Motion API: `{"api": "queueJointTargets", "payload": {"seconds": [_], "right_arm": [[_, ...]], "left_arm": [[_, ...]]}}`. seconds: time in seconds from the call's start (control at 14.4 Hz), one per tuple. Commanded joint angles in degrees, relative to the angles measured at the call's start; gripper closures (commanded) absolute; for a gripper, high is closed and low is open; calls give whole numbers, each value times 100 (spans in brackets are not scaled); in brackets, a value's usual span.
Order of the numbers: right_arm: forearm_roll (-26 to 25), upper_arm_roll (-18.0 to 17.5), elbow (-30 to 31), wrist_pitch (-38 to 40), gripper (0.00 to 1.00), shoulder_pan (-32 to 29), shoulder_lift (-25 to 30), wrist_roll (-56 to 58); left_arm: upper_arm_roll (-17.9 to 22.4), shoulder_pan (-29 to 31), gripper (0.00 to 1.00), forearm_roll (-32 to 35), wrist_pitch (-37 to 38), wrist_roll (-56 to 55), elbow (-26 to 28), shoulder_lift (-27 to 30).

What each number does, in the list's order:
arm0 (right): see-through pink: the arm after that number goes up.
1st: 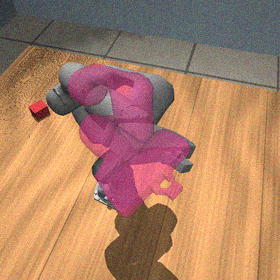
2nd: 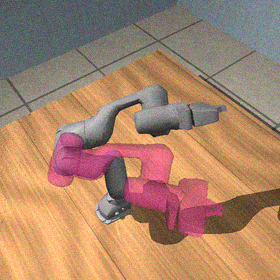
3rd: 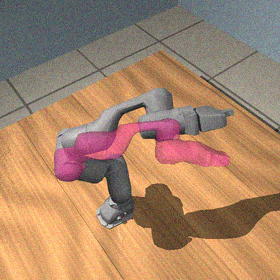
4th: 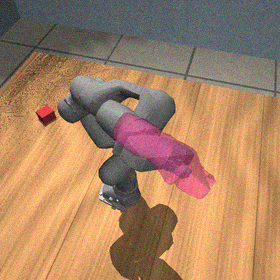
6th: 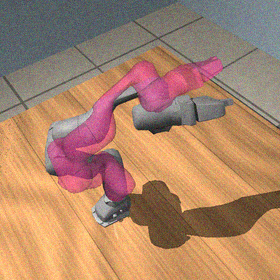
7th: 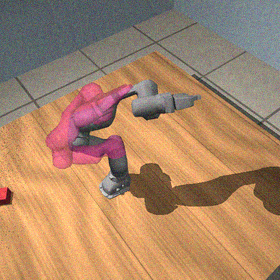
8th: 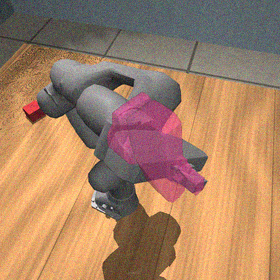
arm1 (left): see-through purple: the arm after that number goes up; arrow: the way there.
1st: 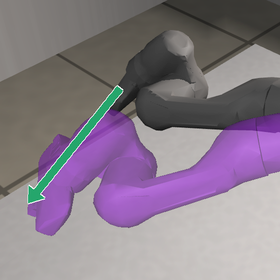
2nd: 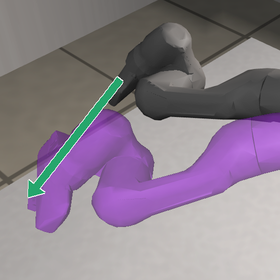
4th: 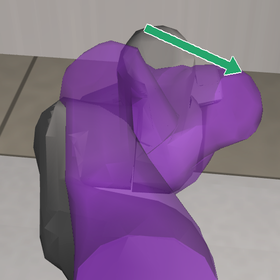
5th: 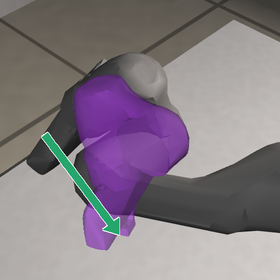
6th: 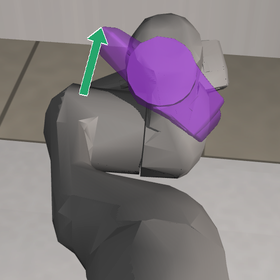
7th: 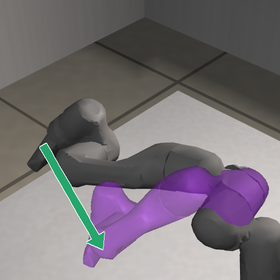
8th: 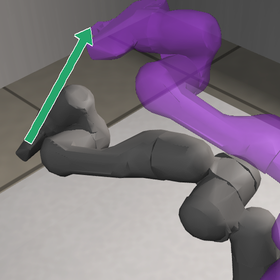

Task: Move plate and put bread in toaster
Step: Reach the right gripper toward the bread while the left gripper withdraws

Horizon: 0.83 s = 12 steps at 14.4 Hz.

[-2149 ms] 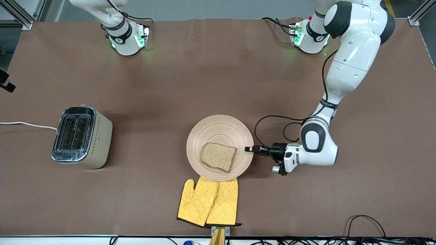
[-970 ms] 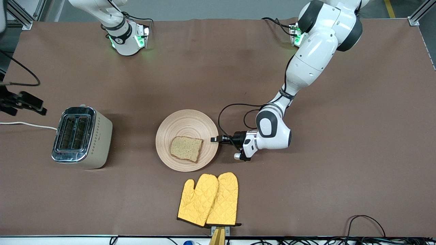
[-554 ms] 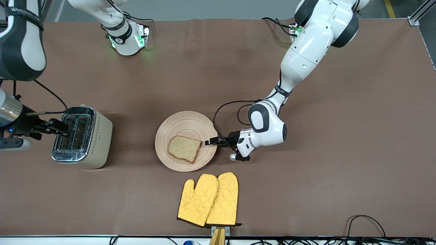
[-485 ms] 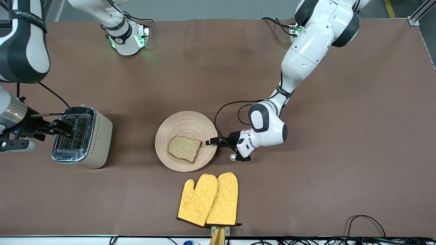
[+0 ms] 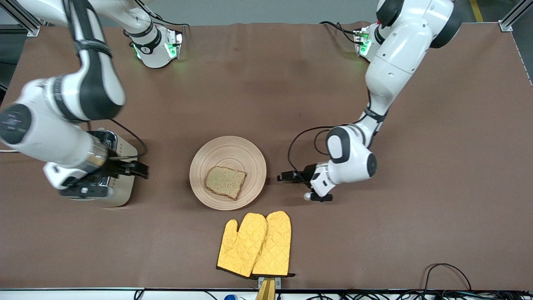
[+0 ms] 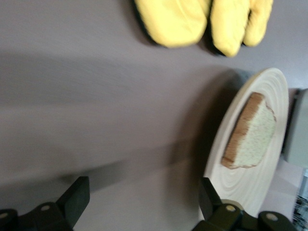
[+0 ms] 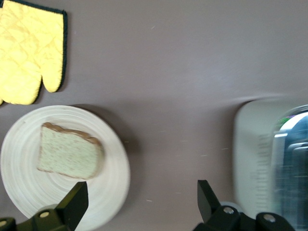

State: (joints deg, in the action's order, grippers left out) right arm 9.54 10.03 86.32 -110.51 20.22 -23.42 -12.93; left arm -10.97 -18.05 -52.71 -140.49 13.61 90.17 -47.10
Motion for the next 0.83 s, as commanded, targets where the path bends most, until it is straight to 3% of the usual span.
{"api": "queueJointTargets", "payload": {"seconds": [0.0,0.35,0.55,0.76], "right_arm": [[162,52,-71,-426,0,314,-478,-770],[162,43,-72,-1384,0,772,-1410,-1308],[162,43,-19,-1430,10,1036,-1604,-1589],[162,26,121,-1421,23,1132,-1639,-1721]], "left_arm": [[59,459,0,916,136,-209,878,947],[78,1505,0,3781,995,-928,932,1659],[121,1611,0,4057,1925,-1455,827,2256],[78,1620,0,4672,3112,-2342,126,2608]]}}
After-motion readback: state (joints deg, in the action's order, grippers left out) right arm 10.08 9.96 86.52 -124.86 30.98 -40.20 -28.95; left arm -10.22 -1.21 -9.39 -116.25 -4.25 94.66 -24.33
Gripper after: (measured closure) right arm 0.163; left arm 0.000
